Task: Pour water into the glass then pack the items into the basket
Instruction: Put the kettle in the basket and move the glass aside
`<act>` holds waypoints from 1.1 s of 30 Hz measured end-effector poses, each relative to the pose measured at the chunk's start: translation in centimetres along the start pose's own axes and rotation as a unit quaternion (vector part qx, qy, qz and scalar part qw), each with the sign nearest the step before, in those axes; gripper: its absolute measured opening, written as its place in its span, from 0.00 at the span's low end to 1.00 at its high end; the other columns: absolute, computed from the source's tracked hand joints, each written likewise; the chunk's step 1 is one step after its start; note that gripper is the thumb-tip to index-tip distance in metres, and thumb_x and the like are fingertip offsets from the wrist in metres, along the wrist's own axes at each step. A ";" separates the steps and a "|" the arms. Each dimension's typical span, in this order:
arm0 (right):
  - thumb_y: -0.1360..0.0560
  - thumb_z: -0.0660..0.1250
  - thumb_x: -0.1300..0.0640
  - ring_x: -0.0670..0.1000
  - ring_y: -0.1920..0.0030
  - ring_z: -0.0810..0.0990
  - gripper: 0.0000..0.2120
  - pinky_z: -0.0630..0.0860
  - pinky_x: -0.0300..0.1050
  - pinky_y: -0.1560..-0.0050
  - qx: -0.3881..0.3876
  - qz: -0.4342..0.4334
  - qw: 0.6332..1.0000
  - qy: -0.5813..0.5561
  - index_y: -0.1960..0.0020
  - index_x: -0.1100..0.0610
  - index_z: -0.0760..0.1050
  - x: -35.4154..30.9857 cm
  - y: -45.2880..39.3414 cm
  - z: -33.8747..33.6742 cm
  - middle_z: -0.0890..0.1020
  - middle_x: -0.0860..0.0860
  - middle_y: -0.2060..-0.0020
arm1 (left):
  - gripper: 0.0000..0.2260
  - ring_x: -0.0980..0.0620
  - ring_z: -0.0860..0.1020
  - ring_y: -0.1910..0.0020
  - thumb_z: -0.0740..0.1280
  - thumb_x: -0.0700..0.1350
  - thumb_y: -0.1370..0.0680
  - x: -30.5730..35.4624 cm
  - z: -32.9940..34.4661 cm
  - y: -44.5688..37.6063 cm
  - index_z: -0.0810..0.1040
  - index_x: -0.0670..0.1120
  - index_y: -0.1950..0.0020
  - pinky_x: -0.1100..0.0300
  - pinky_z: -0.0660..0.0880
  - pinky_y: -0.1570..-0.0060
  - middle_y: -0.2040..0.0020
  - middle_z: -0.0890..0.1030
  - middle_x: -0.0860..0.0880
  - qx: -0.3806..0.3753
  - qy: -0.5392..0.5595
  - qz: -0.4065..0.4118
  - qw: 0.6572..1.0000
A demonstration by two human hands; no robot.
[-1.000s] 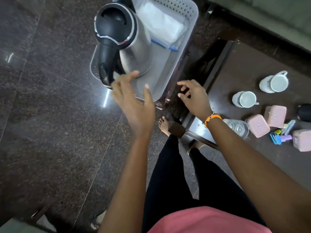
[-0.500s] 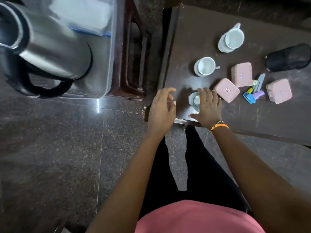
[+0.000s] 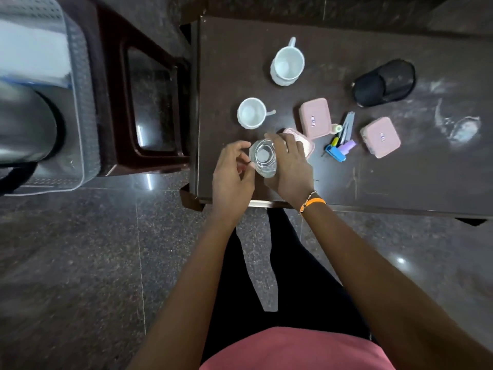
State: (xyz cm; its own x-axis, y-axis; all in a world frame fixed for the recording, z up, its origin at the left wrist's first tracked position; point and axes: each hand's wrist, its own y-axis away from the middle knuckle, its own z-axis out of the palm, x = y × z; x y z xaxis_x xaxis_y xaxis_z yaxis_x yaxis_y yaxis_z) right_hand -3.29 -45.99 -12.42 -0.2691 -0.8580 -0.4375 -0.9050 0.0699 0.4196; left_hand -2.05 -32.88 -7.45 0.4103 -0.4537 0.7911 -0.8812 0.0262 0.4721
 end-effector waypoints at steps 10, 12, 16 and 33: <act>0.41 0.74 0.56 0.59 0.42 0.73 0.39 0.72 0.50 0.48 0.153 0.100 0.982 -0.046 0.32 0.52 0.65 5.3 -6.1 -9.5 0.72 0.54 0.40 | 0.17 0.56 0.75 0.58 0.63 0.33 0.27 4.6 7.1 -4.1 0.74 0.47 0.41 0.66 0.72 0.53 0.58 0.75 0.54 -0.003 0.007 0.022 1.000; 0.39 0.74 0.56 0.59 0.40 0.71 0.39 0.73 0.51 0.46 0.152 0.116 0.980 -0.058 0.31 0.52 0.64 6.6 -7.9 -10.6 0.71 0.55 0.37 | 0.17 0.57 0.74 0.59 0.62 0.32 0.27 4.9 8.3 -5.0 0.74 0.47 0.41 0.63 0.73 0.51 0.59 0.74 0.56 -0.013 -0.007 0.023 1.000; 0.38 0.73 0.59 0.59 0.38 0.70 0.39 0.74 0.52 0.48 0.129 0.142 0.981 -0.036 0.30 0.52 0.62 9.2 -11.3 -11.9 0.69 0.55 0.36 | 0.17 0.54 0.75 0.58 0.61 0.33 0.27 5.4 10.2 -6.4 0.73 0.47 0.41 0.57 0.74 0.51 0.60 0.74 0.56 -0.037 -0.022 0.017 0.999; 0.38 0.73 0.55 0.60 0.42 0.76 0.39 0.63 0.58 0.37 0.077 0.095 0.984 0.128 0.30 0.54 0.62 12.9 -14.8 -9.8 0.73 0.57 0.39 | 0.15 0.56 0.74 0.60 0.62 0.35 0.26 5.3 13.2 -9.5 0.73 0.48 0.42 0.59 0.72 0.54 0.56 0.75 0.52 -0.051 -0.064 -0.018 0.996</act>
State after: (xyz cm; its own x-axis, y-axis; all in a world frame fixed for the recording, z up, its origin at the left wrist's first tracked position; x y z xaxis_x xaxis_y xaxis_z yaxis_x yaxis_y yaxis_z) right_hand 9.84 -63.07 -16.47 -0.3639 -0.9207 -0.1408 -0.8913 0.3003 0.3396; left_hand 5.36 -47.30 -12.84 0.4020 -0.5651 0.7205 -0.8351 0.0963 0.5416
